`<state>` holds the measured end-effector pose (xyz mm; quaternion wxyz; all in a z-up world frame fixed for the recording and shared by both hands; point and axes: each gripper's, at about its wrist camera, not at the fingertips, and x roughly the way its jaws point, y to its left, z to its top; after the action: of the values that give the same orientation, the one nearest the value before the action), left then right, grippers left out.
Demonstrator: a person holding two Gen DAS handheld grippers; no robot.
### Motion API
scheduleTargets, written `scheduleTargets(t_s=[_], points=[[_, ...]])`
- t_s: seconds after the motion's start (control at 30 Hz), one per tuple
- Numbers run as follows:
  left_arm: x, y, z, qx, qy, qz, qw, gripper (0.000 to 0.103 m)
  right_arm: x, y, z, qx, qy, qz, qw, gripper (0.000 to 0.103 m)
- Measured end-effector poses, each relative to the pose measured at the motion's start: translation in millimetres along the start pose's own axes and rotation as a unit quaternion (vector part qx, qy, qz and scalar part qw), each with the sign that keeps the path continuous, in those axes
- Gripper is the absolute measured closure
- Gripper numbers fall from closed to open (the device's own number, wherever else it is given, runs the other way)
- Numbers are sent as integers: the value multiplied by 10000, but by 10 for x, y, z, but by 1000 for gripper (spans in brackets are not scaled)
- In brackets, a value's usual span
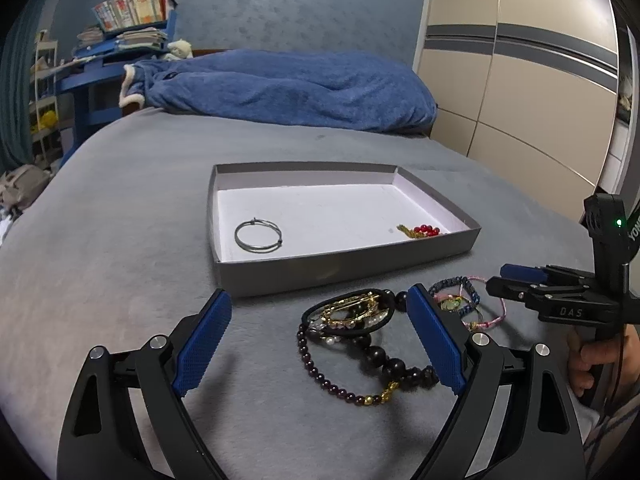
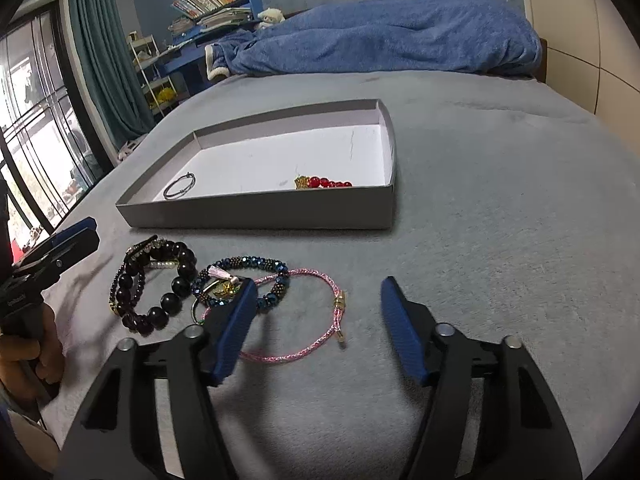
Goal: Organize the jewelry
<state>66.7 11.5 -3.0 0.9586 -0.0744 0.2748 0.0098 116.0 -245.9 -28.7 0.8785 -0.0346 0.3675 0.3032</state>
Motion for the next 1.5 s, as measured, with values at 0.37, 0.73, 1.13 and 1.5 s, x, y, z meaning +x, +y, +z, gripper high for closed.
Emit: scheduleTargets(t_s=[0.37,0.73,1.13,1.5], points=[[136,-243,-31,589,323,-53,9977,29,24,1,6,10,35,-31,10000,41],[333,-416,-95,1127,768,158,9905,85,25,5,13,21,37,-20,10000,41],[-13,-56,-11,97,-58,-400,9991,93,30,-8,9,68,23,10,10000,41],[68,0,-15,-155,162,-829,9963,93,42,-12,5,68,26,1,10000,41]])
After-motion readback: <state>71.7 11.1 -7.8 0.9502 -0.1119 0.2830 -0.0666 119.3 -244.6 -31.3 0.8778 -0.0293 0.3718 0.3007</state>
